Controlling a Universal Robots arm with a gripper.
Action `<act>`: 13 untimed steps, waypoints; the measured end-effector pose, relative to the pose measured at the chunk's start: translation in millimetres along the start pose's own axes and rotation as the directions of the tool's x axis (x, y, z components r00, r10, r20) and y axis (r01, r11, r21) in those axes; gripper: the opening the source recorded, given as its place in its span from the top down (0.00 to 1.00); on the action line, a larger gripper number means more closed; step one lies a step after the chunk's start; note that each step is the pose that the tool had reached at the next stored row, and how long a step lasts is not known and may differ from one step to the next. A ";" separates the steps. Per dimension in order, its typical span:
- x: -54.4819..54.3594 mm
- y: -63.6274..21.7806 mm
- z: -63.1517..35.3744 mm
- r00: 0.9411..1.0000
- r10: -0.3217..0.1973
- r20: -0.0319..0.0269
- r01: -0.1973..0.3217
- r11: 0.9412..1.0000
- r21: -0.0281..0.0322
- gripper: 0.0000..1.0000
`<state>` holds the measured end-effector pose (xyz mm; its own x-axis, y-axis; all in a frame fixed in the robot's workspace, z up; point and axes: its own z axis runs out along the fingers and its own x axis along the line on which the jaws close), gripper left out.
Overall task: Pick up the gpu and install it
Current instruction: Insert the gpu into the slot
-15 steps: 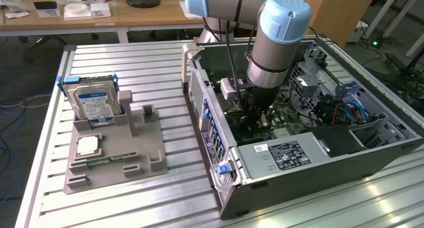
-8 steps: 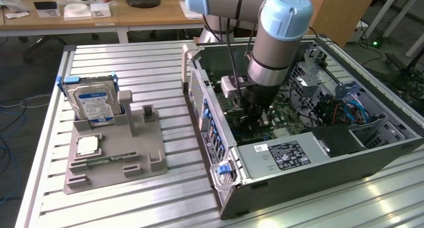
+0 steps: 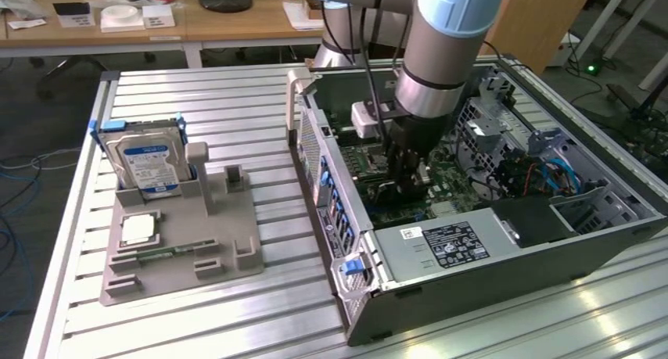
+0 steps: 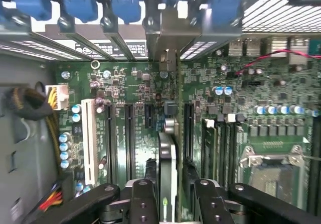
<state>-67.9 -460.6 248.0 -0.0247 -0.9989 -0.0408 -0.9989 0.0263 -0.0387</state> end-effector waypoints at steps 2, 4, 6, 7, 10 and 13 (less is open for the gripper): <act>-0.3 -0.3 -7.6 1.000 0.000 0.000 0.000 1.000 0.002 0.65; -0.6 -0.6 -14.9 1.000 0.000 0.000 0.000 1.000 0.004 0.65; -0.9 -0.8 -21.5 1.000 0.000 0.000 0.000 1.000 0.007 0.65; -0.9 -0.9 -23.6 1.000 0.000 0.000 0.000 1.000 0.008 0.65; -1.0 -1.0 -25.3 1.000 0.000 0.000 0.000 1.000 0.008 0.65; -1.1 -1.0 -27.0 1.000 0.000 0.000 0.000 1.000 0.008 0.73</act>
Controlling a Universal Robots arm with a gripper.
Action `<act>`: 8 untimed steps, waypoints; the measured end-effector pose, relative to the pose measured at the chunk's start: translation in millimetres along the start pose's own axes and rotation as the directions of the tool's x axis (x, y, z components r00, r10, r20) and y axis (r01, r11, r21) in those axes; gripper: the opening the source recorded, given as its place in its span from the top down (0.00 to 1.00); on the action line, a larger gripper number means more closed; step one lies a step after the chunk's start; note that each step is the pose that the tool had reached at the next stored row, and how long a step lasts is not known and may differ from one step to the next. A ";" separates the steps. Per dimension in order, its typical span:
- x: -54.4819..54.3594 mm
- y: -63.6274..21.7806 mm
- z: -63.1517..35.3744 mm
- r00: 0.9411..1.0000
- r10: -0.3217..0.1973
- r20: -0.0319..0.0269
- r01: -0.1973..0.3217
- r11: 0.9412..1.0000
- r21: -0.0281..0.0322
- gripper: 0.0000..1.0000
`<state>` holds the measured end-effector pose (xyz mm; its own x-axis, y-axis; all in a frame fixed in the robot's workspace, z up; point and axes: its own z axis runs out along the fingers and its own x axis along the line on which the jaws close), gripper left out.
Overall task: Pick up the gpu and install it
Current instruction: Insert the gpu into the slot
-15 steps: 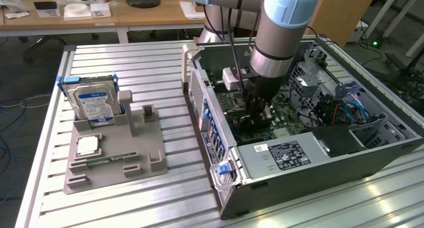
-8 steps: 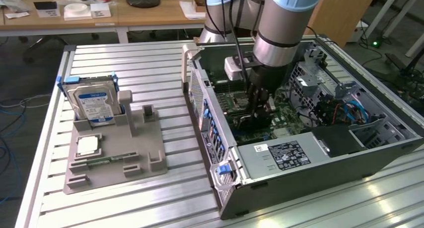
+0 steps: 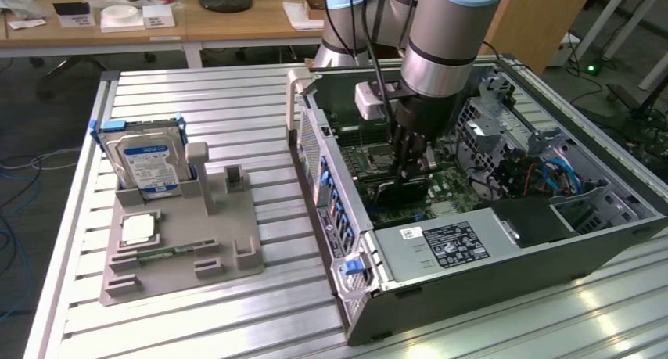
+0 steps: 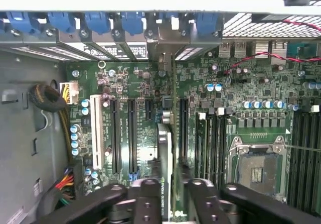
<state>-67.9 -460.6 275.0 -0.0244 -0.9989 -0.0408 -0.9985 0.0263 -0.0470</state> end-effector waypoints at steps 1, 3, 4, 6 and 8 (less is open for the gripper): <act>0.0 0.0 -0.7 1.000 0.000 0.000 0.000 1.000 0.000 0.79; -0.1 -0.1 -1.1 1.000 0.000 0.001 0.000 1.000 0.000 0.85; -0.1 -0.1 -1.1 1.000 0.000 0.000 0.000 1.000 0.000 0.85; -0.1 -0.1 -1.2 1.000 0.000 0.000 0.000 1.000 0.000 0.89; -0.1 -0.1 -1.3 1.000 0.000 0.000 0.000 1.000 0.000 0.89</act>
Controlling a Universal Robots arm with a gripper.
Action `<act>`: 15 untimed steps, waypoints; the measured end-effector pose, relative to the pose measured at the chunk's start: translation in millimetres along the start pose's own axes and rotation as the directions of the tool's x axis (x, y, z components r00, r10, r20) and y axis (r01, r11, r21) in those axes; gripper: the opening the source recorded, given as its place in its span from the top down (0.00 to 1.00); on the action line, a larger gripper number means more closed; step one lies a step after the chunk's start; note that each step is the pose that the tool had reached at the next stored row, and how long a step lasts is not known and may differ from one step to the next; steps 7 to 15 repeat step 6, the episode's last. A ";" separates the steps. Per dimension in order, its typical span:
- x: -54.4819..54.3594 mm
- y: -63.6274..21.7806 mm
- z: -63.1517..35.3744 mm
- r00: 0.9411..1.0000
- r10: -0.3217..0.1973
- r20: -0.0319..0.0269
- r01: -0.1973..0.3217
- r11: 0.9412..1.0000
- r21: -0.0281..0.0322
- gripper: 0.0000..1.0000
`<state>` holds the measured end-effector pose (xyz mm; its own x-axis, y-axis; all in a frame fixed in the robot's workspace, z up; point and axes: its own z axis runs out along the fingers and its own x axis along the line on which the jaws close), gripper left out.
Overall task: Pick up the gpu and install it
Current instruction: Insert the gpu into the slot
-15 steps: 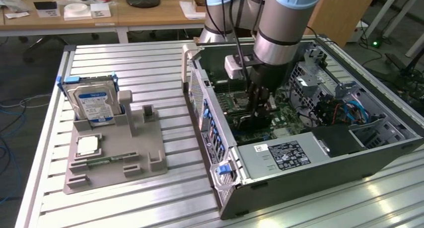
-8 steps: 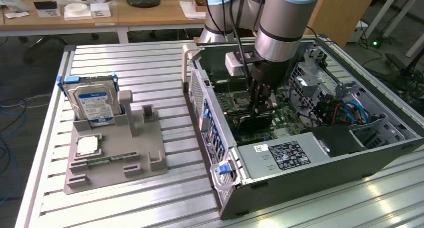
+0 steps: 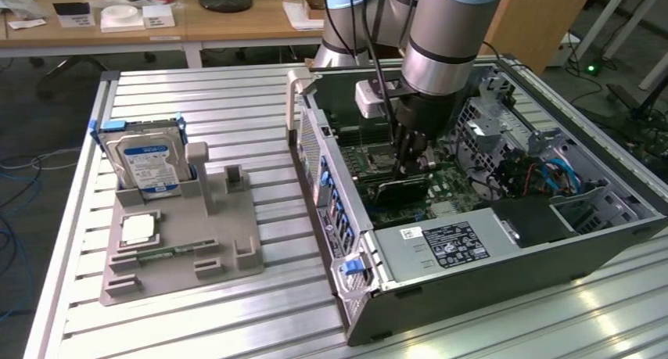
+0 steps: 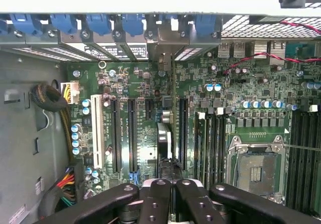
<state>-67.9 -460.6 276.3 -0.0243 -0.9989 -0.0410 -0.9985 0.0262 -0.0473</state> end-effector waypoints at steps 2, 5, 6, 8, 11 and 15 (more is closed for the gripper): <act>0.0 0.0 0.0 1.000 0.000 0.000 0.000 1.000 0.000 0.89; 0.0 0.0 0.0 1.000 0.000 0.000 0.000 1.000 0.000 0.89; 0.0 0.0 0.0 1.000 0.000 0.000 0.000 1.000 0.000 0.89; 0.0 0.0 0.0 1.000 0.000 0.000 0.000 1.000 0.000 0.89; 0.0 0.0 0.0 1.000 0.000 0.000 0.000 1.000 0.000 0.89; 0.0 0.0 0.0 1.000 0.000 0.000 0.000 1.000 0.000 0.89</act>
